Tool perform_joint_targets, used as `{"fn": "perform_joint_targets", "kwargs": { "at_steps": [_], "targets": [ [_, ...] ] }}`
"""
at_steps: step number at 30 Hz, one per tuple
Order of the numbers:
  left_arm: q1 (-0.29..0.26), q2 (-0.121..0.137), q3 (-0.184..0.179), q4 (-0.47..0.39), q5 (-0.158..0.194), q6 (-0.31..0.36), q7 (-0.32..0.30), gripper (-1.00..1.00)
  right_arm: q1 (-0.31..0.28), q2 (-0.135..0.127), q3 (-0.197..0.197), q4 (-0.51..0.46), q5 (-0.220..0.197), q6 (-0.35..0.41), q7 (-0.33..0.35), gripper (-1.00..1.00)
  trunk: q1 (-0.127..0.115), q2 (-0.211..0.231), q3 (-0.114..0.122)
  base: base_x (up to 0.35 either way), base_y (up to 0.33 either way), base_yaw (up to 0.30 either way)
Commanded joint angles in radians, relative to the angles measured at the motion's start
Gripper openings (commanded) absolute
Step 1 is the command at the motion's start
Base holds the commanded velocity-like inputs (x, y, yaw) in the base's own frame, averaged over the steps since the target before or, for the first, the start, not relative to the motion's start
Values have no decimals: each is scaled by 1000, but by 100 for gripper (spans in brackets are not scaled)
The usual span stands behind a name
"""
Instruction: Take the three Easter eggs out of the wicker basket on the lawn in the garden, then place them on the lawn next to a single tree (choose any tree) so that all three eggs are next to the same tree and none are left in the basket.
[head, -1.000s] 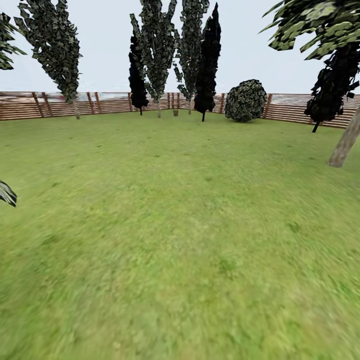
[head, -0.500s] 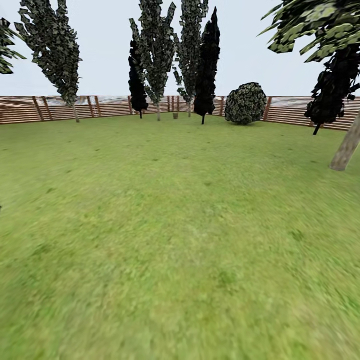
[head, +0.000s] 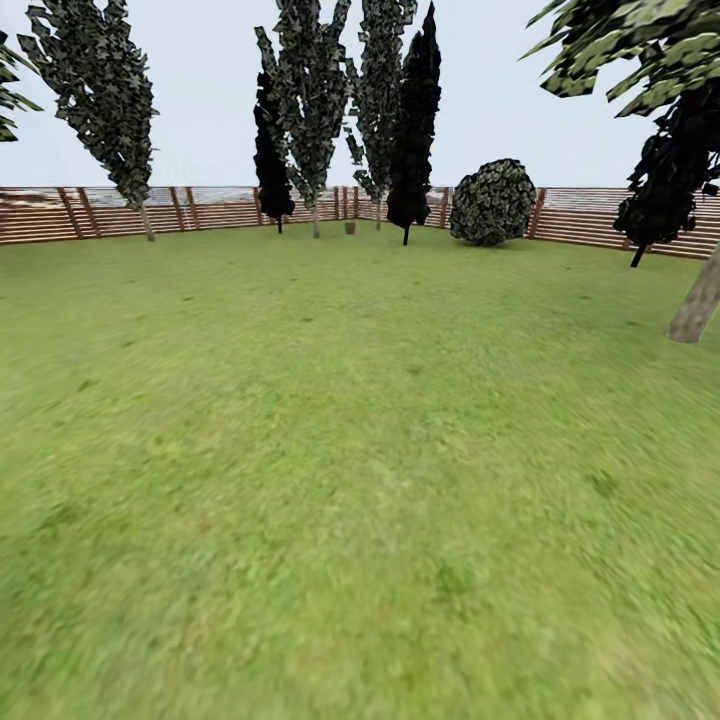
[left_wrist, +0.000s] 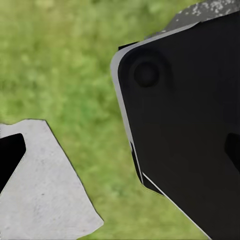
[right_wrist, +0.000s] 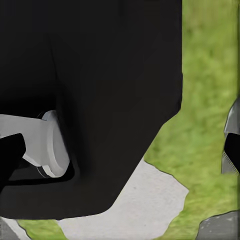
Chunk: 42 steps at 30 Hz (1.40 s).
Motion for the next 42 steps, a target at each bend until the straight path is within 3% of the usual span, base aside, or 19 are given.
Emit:
{"fn": "perform_joint_targets", "kwargs": {
  "at_steps": [1, 42],
  "targets": [
    [0, 0, -8, 0, -2, -3, 3, 100, 0, 0, -6, 2, -4, -7, 0, 100, 1, -1, -1, 306, -80, 0],
    [0, 0, -17, 0, -2, -3, 3, 100, 0, 1, -9, 2, -6, -7, 0, 100, 1, -1, -1, 306, -80, 0]
  ]
}}
